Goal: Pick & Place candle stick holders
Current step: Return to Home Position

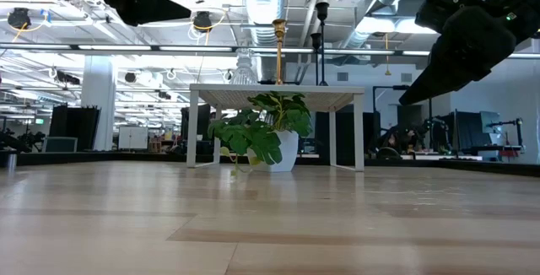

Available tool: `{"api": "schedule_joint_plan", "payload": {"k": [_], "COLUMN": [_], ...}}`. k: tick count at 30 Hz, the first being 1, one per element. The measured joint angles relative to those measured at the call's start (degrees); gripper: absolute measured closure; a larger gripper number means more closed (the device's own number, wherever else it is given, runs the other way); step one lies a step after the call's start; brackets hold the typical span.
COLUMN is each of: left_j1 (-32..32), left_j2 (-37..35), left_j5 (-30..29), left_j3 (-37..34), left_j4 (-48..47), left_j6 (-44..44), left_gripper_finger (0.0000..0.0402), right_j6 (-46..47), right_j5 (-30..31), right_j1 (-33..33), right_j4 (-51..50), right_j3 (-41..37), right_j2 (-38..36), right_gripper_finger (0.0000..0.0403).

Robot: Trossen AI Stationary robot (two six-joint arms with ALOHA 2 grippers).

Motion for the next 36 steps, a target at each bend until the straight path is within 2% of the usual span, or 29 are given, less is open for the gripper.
{"api": "schedule_joint_plan", "payload": {"k": [36], "left_j1": [0.0], "left_j2": [0.2], "left_j5": [0.0], "left_j3": [0.1], "left_j4": [1.0], "left_j6": [0.0], "left_gripper_finger": [0.001], "right_j6": [0.0], "right_j5": [0.0], "right_j1": [0.0], "right_j4": [-0.1], "right_j3": [0.0], "right_j2": [0.0], "right_gripper_finger": [0.0403]}}
